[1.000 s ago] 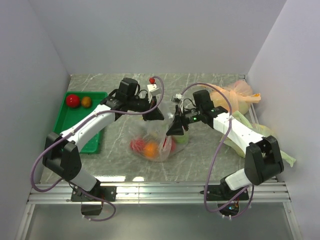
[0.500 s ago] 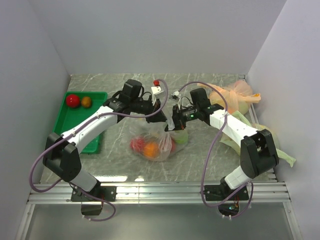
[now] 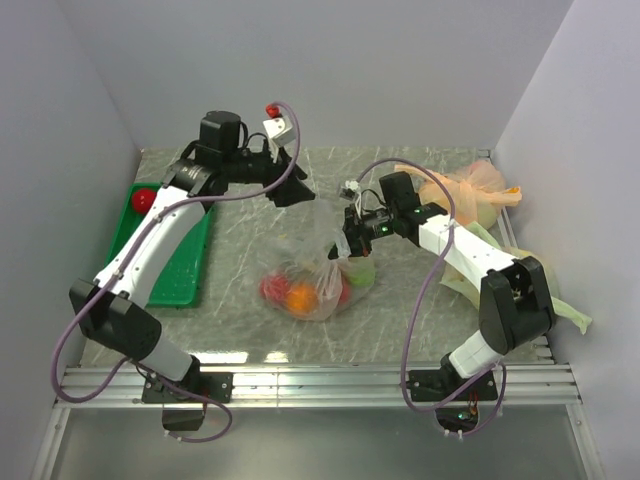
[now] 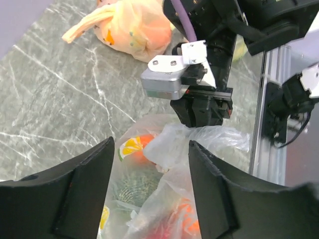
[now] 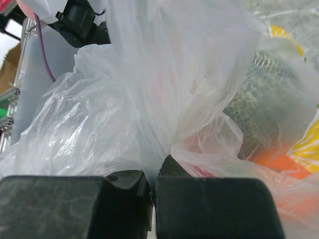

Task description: Place the fake fruits into the plastic bag and tie a complex knot

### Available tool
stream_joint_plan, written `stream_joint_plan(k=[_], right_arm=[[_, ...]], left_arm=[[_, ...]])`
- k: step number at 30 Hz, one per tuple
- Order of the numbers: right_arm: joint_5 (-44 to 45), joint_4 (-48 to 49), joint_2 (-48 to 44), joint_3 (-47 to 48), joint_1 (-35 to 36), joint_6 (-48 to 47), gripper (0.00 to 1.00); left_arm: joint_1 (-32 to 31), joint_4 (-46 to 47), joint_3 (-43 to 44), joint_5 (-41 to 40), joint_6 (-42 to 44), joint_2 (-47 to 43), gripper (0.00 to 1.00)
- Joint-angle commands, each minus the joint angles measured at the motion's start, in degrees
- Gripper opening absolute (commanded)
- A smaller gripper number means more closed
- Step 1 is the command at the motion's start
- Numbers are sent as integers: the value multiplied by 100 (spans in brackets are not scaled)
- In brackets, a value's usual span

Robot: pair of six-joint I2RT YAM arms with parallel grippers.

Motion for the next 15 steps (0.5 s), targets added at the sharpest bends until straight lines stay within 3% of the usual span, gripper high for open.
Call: stream_joint_plan(k=[1,7,10,12,15], right_arm=[[-254,-291,85,427,49,-616,0],[-254,-854,173,700,66,-1047,0],[-237,-899,200,692,66,-1074,0],[-228,-863,235,700,66,-1030,0],[-210,-785,314,709,66,-907,0]], left_arm=[[-61,-620,413,169,578,457,67],[-88,-1139,844,731,1281,941,68],[-114,-1411,958,986,1457,1099,54],[-123,-1753,1029,1127,1738,1196,38],[-123,-1720,942,1277,1809,1126,26]])
